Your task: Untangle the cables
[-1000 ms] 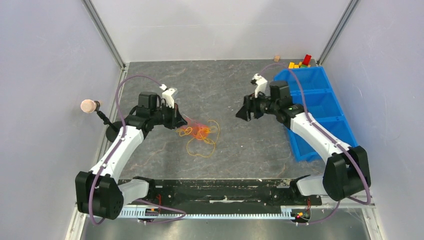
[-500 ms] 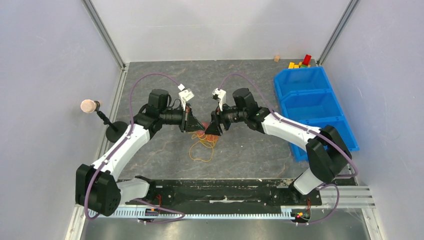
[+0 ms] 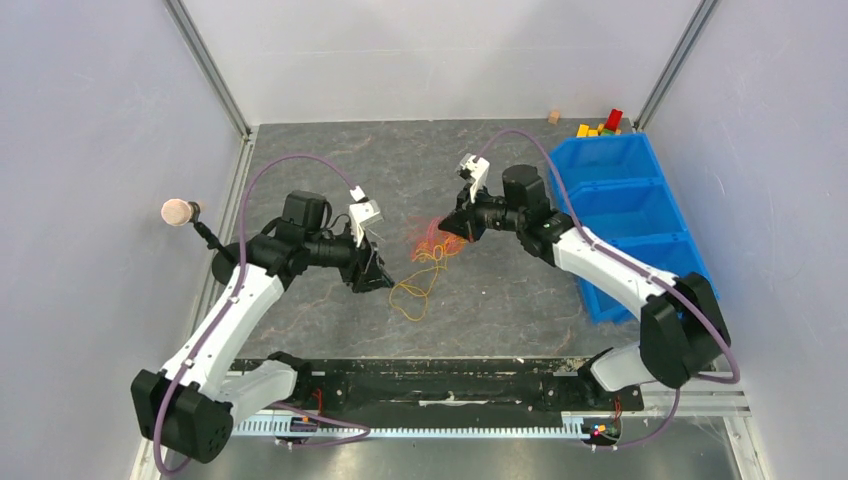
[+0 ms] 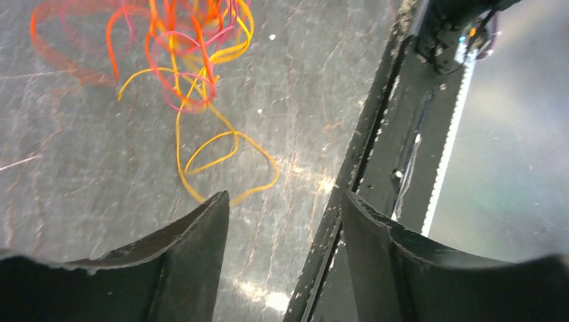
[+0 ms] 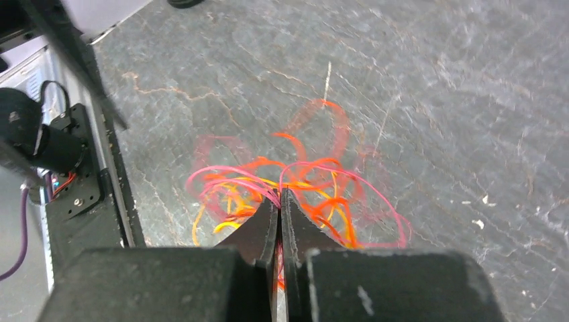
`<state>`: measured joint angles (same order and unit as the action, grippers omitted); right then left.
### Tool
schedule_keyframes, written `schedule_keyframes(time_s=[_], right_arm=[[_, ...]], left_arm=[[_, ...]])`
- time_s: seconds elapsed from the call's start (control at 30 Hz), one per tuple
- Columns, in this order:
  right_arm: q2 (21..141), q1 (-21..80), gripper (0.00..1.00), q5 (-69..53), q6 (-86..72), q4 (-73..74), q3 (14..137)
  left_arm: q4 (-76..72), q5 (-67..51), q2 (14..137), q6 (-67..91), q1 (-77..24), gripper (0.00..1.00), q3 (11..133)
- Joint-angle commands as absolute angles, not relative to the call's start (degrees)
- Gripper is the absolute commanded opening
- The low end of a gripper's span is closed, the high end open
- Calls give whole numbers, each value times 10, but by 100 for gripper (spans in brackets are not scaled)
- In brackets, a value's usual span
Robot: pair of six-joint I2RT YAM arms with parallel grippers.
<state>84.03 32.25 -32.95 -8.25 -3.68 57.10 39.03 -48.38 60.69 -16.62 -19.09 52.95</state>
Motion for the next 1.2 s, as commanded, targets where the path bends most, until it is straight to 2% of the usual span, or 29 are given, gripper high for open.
schedule_keyframes(time_s=[0.0, 0.13, 0.3, 0.43, 0.57, 0.77, 0.97, 1.17], right_arm=[[787, 328, 0, -408, -13, -77, 561], [765, 329, 0, -426, 67, -56, 558], [738, 332, 0, -439, 104, -57, 548], [723, 337, 0, -429, 147, -36, 549], [710, 338, 0, -421, 176, -28, 546], [697, 340, 0, -428, 181, -29, 551], [677, 346, 0, -424, 188, -27, 547], [669, 350, 0, -425, 181, -25, 548]], left_arm=[[462, -410, 593, -261, -185, 70, 580], [407, -419, 582, -249, -182, 74, 586], [345, -373, 634, -113, -173, 75, 597], [283, -488, 668, 36, -118, 75, 602], [236, -479, 674, 119, -119, 76, 562], [192, -457, 696, 151, -134, 78, 517], [103, -498, 717, 234, -149, 78, 485], [76, -459, 719, 245, -161, 76, 466]])
